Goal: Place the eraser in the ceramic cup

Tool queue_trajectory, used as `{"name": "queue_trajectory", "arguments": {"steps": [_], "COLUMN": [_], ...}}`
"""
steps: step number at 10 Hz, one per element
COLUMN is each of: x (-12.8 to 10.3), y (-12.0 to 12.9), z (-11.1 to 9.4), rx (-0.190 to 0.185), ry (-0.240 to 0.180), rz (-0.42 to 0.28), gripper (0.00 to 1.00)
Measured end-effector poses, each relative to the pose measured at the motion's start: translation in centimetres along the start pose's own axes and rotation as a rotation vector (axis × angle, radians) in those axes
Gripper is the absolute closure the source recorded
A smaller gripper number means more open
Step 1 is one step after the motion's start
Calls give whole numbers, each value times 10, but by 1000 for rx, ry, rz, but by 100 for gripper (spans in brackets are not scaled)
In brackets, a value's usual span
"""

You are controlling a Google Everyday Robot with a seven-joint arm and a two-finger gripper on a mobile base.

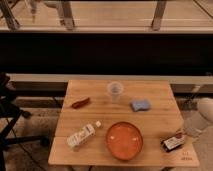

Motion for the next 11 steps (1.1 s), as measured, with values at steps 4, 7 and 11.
{"name": "queue_trajectory", "arguments": {"steps": [4, 7, 11], "x": [0, 0, -33], "y": [-3, -4, -56], "z": [0, -5, -64], "rx": [9, 10, 148], "ry": [5, 15, 34], "rz": [12, 40, 205], "gripper": [100, 100, 100]}}
